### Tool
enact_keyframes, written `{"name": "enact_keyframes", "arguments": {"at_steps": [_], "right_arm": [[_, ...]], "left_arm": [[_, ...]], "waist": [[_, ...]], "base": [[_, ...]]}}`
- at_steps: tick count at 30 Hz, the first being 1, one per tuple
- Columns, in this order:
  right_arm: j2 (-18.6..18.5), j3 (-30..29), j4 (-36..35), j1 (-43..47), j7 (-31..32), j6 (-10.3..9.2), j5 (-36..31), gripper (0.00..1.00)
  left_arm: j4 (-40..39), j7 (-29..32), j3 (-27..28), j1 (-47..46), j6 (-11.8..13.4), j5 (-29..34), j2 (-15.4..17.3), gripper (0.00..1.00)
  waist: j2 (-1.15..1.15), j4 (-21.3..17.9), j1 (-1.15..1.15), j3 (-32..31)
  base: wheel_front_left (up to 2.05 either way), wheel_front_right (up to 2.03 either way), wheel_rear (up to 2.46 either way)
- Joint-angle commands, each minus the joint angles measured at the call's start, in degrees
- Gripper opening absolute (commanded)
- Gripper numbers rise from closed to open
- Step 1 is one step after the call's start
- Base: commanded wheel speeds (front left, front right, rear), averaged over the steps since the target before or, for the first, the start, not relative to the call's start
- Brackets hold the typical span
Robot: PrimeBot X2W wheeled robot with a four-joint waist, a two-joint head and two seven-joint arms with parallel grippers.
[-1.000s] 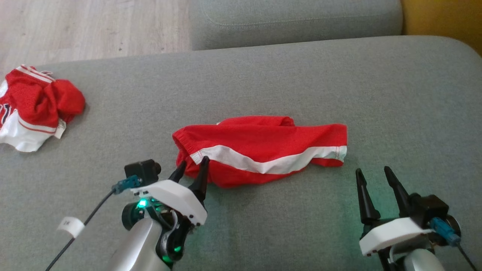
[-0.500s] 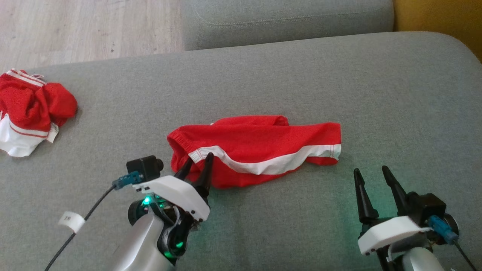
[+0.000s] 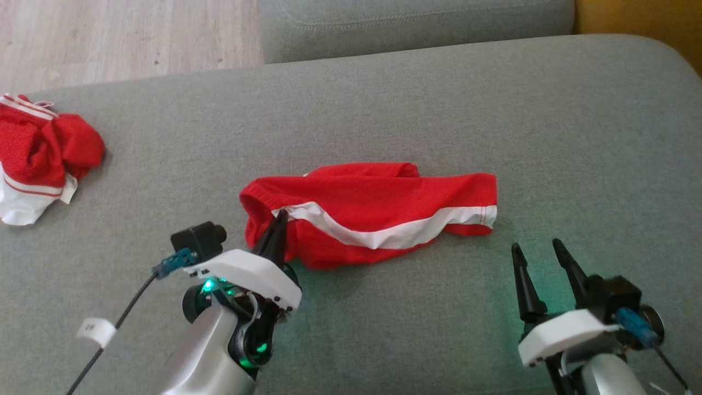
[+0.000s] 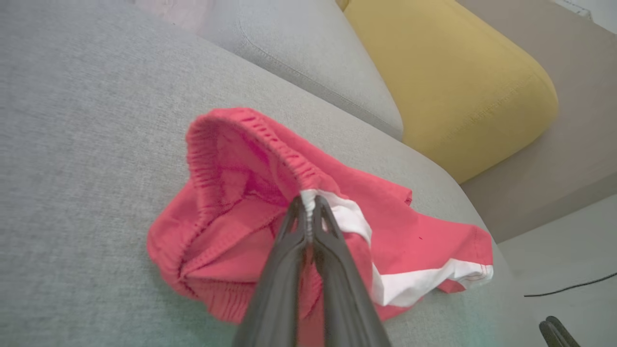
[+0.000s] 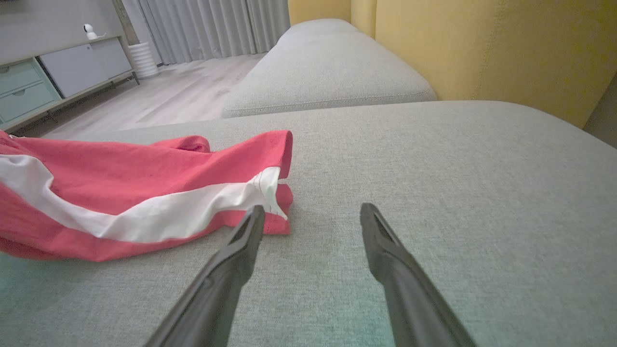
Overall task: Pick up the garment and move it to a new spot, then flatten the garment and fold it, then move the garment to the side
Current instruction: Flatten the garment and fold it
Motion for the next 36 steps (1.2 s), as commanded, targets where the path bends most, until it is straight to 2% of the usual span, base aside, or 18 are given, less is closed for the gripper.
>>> {"name": "enact_keyframes", "arguments": {"at_steps": [1,10,21,22,23,24,25,29,31,35,36], "right_arm": [[-0.30,1.58,-0.85,-3.49,-0.53,0.42,-0.94,1.00],[-0.30,2.34,7.85,-9.65,-1.39,0.42,-6.61,1.00],[-0.33,6.56,18.97,-18.66,-2.26,0.42,-7.08,1.00],[-0.37,6.87,19.93,-19.32,-2.38,0.42,-6.96,0.91],[-0.36,7.10,20.70,-19.87,-2.53,0.42,-6.83,0.64],[-0.36,7.28,21.33,-20.32,-2.71,0.42,-6.67,0.45],[-0.36,7.42,21.90,-20.69,-2.91,0.42,-6.54,0.39],[-0.35,8.10,23.54,-21.37,-3.65,0.42,-6.01,0.40],[-0.34,8.40,23.80,-21.48,-3.88,0.42,-5.72,0.34],[-0.33,8.92,23.32,-21.93,-4.23,0.42,-4.27,0.00],[-0.32,9.34,22.16,-22.06,-4.36,0.42,-2.82,0.00]], "left_arm": [[-1.57,-1.62,1.75,-2.44,0.38,0.00,0.13,0.00],[-2.60,-3.97,-0.47,-1.09,0.50,-0.03,0.11,0.00],[-3.57,-4.42,-1.48,-1.80,1.07,0.46,0.14,0.00],[-3.64,-4.44,-1.53,-1.86,1.12,0.52,0.18,0.00],[-3.69,-4.47,-1.57,-1.90,1.16,0.57,0.22,0.00],[-3.76,-4.49,-1.60,-1.93,1.21,0.62,0.27,0.00],[-3.81,-4.51,-1.61,-1.95,1.25,0.64,0.34,0.00],[-3.97,-4.61,-1.46,-1.97,1.41,0.56,0.67,0.00],[-4.05,-4.71,-1.29,-1.92,1.53,0.48,0.86,0.00],[-4.33,-5.51,-1.02,-1.89,1.65,0.65,1.26,0.00],[-4.61,-6.11,-0.94,-1.86,1.62,0.91,1.57,0.00]], "waist": [[0.00,0.26,0.00,0.50],[0.00,1.97,0.00,2.60],[0.00,3.15,0.00,4.00],[0.00,3.24,0.00,4.08],[0.00,3.32,0.00,4.12],[0.00,3.39,0.00,4.18],[0.00,3.44,0.00,4.21],[0.00,3.41,0.00,4.21],[0.00,3.20,0.00,4.15],[0.00,2.80,0.00,3.76],[0.00,2.66,0.00,3.26]], "base": [[0.00,0.00,0.00],[0.00,0.00,0.00],[0.00,0.00,0.00],[0.00,0.00,0.00],[0.00,0.00,0.00],[0.00,0.00,0.00],[0.00,0.00,0.00],[0.00,0.00,0.00],[0.00,0.00,0.00],[0.00,0.00,0.00],[0.00,0.00,0.00]]}}
